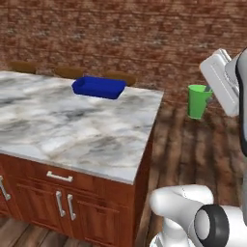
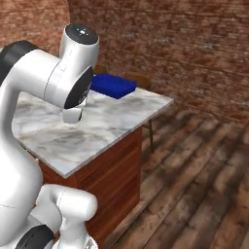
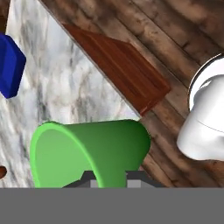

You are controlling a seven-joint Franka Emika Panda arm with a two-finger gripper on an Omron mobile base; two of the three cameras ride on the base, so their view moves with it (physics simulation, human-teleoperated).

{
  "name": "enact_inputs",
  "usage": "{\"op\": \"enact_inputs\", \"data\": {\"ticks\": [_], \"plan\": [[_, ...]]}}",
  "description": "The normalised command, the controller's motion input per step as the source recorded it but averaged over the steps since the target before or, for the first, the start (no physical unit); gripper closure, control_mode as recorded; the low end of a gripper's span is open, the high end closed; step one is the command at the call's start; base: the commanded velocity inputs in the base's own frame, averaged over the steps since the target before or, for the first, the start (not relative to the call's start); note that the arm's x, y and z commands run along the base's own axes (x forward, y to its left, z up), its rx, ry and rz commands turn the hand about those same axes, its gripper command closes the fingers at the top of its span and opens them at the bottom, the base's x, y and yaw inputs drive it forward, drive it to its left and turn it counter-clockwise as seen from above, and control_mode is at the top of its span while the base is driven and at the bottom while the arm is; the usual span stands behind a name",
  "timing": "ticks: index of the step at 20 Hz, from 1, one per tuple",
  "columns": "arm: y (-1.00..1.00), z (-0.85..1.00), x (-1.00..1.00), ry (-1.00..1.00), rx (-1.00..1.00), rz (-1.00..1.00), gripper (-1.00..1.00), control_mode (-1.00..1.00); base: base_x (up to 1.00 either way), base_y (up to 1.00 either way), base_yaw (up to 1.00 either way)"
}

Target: There is a tray on the dining counter. Grab the cup, mug, and pitcher and place them on the tray. The pitcher may be placed next to the tray if it cannot fit the tray.

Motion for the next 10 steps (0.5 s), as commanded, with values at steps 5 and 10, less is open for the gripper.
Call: {"op": "enact_inputs", "data": {"ticks": [5, 10], "plan": [[0.00, 0.00, 0.00, 0.00, 0.00, 0.00, 1.00, 1.00, 0.51, -0.98, 0.66], [0.00, 0.00, 0.00, 0.00, 0.00, 0.00, 1.00, 1.00, 0.32, -1.00, 0.53]]}}
